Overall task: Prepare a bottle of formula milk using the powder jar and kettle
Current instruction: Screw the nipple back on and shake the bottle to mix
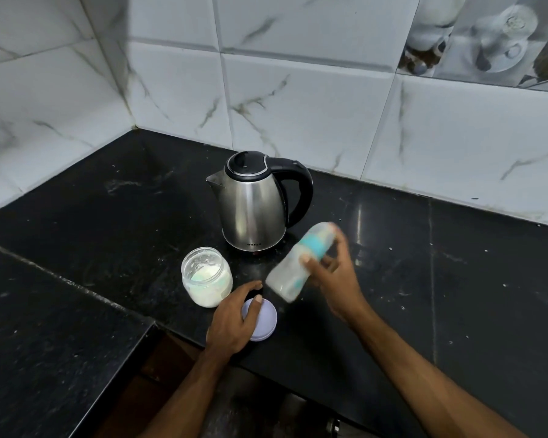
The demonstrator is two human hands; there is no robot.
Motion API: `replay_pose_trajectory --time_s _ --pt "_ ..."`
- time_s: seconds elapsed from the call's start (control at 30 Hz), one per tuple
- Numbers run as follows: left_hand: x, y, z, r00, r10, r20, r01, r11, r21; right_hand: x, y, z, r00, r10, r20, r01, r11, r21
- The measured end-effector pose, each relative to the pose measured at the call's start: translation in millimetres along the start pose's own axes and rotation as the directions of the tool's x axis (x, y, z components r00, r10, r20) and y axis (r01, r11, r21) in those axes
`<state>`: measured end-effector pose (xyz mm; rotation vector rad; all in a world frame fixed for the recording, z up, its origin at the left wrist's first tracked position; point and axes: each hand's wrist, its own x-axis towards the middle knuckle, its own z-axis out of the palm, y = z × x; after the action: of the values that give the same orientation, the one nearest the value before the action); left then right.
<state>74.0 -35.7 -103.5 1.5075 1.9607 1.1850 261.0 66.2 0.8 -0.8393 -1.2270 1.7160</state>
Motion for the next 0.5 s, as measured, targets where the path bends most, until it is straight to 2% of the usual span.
replay_pose_trajectory --time_s 0.07,0.1,0.2,0.27,0.3,0.37,0.43,0.47,0.5 --pt "0 -1 0 1.0 0.003 0.015 -0.003 1.0 -0.011 -8 5 1 0.986 0.043 0.163 -0.012 0.982 -0.189" --pt "0 -2 0 1.0 0.003 0.017 -0.003 1.0 -0.013 -7 5 0 0.986 0.028 0.162 0.004 0.982 -0.189" --pt "-1 1 1 1.0 -0.007 -0.002 0.007 1.0 -0.007 7 -3 -3 0.995 -0.003 -0.104 0.013 0.995 0.1" --pt "-1 0 1 1.0 -0.019 -0.006 0.019 1.0 -0.013 11 -1 -5 0.983 0.014 -0.18 0.028 0.974 0.226" --pt "-1 -1 2 1.0 -0.02 -0.006 0.02 1.0 -0.012 8 4 -4 0.989 0.015 -0.146 0.015 0.98 0.201" --pt "0 -3 1 1.0 -0.012 0.007 0.012 1.0 -0.018 -7 13 1 0.998 0.026 0.049 -0.027 1.0 0.009" --pt "1 -4 1 1.0 -0.005 0.016 0.005 1.0 -0.026 -13 20 -1 0.978 0.022 0.206 0.009 0.989 -0.146" --pt "0 -3 1 1.0 -0.004 0.01 0.004 1.0 -0.021 -10 17 -1 0.982 -0.01 0.188 0.035 0.991 -0.128" --pt "-1 -2 1 1.0 -0.004 0.0 0.004 1.0 -0.013 -4 12 0 0.995 -0.027 0.092 0.031 0.998 -0.051"
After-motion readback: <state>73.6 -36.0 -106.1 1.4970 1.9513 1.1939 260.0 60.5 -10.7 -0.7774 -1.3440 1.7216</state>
